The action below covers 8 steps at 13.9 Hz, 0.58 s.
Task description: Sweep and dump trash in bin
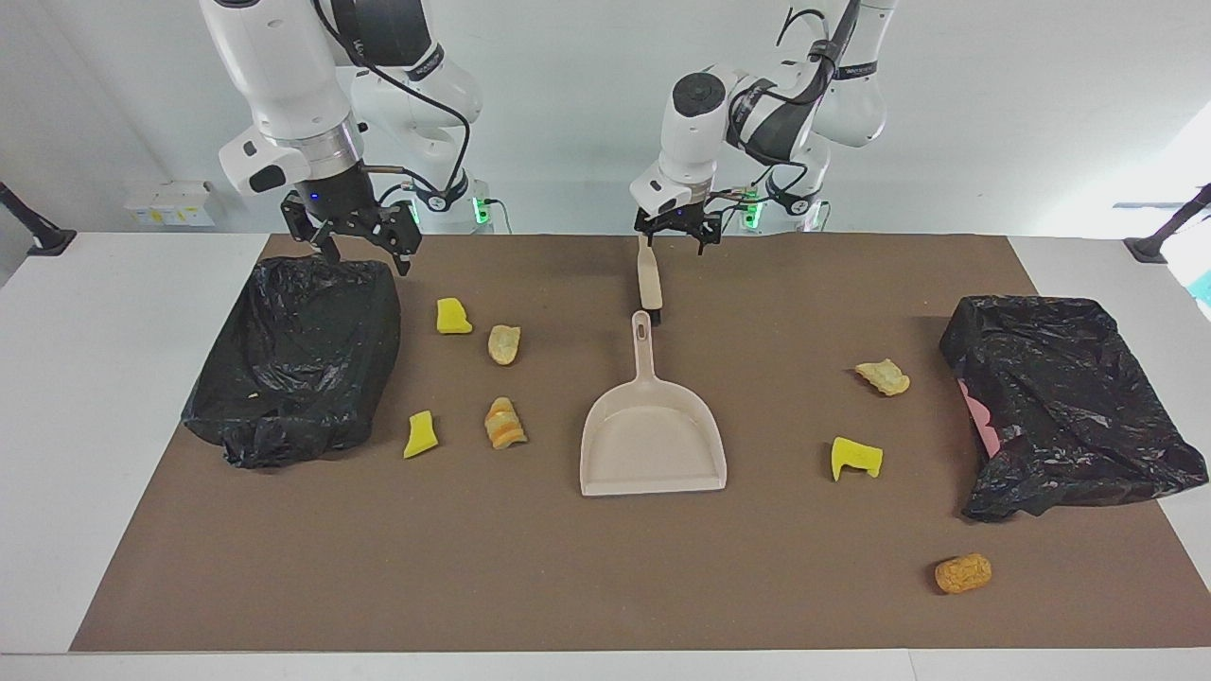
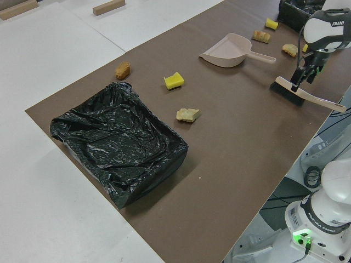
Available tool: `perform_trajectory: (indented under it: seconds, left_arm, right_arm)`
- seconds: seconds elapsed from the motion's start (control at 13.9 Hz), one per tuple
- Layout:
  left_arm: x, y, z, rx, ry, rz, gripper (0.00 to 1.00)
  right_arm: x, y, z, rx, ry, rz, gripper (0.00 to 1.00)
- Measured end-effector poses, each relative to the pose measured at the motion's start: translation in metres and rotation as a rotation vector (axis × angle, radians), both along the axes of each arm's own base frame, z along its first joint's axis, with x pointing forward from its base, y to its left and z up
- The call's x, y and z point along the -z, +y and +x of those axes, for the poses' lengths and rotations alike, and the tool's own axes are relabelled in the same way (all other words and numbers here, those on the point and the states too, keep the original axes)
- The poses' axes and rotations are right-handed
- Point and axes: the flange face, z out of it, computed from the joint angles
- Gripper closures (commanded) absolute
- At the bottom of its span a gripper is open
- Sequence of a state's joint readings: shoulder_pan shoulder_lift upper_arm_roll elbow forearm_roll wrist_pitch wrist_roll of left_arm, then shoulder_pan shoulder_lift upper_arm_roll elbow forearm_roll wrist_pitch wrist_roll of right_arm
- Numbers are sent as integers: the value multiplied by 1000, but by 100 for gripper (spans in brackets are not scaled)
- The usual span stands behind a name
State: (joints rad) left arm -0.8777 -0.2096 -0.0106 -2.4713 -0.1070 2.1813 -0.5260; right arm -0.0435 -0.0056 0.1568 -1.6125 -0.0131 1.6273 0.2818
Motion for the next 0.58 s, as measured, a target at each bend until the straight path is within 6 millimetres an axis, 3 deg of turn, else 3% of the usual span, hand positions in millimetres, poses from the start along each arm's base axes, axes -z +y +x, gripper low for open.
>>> perform_trajectory:
  seconds: [0.22, 0.36, 0.43, 0.5, 0.58]
  left_arm:
    - [25, -11, -32, -37, -16, -10, 0]
    - [28, -19, -44, -41, -17, -6, 2]
    - [28, -21, -48, -45, -16, -4, 25]
    - [29, -22, -50, -55, -16, -2, 62]
    - [29, -23, -52, -68, -16, 0, 91]
  right_arm:
    - [0, 0, 0, -1, -1, 1, 0]
    - [0, 5, 0, -8, -2, 2, 0]
    - [2, 9, 1, -15, -2, 3, 0]
    - [5, 16, 3, -29, -6, 5, 0]
    - [11, 27, 8, -44, -14, 8, 0]
